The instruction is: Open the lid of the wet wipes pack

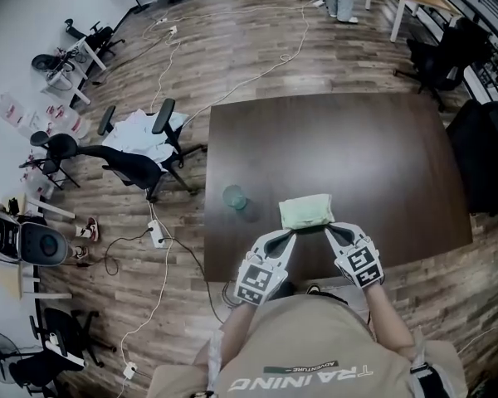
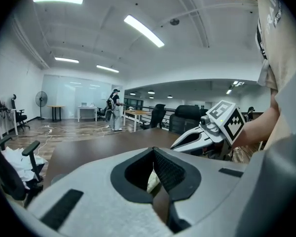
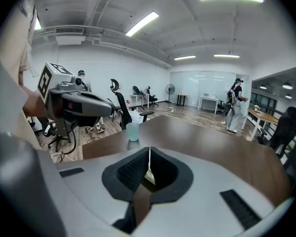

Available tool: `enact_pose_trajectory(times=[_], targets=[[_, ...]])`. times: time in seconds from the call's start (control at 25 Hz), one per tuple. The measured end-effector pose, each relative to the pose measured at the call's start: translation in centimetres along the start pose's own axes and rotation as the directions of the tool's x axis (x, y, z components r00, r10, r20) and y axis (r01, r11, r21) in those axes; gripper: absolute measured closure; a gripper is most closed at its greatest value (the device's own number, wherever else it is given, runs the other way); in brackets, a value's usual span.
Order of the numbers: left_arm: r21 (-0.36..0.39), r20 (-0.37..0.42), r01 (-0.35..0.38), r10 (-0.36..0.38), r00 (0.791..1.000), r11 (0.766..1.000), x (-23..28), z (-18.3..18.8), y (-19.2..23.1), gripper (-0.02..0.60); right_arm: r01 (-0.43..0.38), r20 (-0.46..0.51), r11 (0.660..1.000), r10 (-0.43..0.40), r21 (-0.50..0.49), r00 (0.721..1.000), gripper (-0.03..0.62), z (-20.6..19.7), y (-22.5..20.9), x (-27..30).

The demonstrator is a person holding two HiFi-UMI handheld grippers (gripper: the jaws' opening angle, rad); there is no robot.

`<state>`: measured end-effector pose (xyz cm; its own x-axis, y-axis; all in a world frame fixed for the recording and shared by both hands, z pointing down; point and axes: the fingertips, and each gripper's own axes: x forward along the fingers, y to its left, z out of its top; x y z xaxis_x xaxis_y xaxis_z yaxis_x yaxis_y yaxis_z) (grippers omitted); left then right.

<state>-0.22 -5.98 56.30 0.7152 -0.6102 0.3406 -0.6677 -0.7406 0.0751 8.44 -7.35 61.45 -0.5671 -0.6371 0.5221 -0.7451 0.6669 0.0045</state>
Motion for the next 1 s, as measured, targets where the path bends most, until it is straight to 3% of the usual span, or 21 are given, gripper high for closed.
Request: enact_pose_trajectory(times=[0.24, 0.44, 0.6, 0.84, 1.0], targets=[[-0.004, -0.035, 0.053, -0.054, 0.998, 0.999, 3.0, -0.5, 4.1, 0.572, 0.091, -0.011, 0.994, -0.09, 0.062, 0.996, 0.579, 1.6, -2.6, 3.2], [-0.027, -0.08, 0.107, -0.108, 0.991, 0.994, 4.9, -2.7, 6.2, 0.572, 0.152, -0.077, 0.985, -0.159, -0.087, 0.984, 0.579, 2.1, -4.0, 5.5], [-0.08, -0.126, 0.096, -0.105, 0.986, 0.992, 5.7, -4.9, 6.8, 0.572, 0.099, -0.166, 0.965, -0.141, -0.241, 0.976, 0.579, 0.9, -3.6, 6.9], [-0.153, -0.201, 0.03, -0.061, 0.978, 0.988, 7.8, -7.8, 8.2, 0.572, -0.014, -0.253, 0.96, -0.06, -0.281, 0.966, 0.579, -1.7, -4.3, 9.7], [-0.162, -0.254, 0.002, -0.043, 0.966, 0.987, 8.7, -9.9, 8.6, 0.572, -0.117, -0.304, 0.926, 0.002, -0.36, 0.953, 0.577, -3.4, -3.4, 11.2]])
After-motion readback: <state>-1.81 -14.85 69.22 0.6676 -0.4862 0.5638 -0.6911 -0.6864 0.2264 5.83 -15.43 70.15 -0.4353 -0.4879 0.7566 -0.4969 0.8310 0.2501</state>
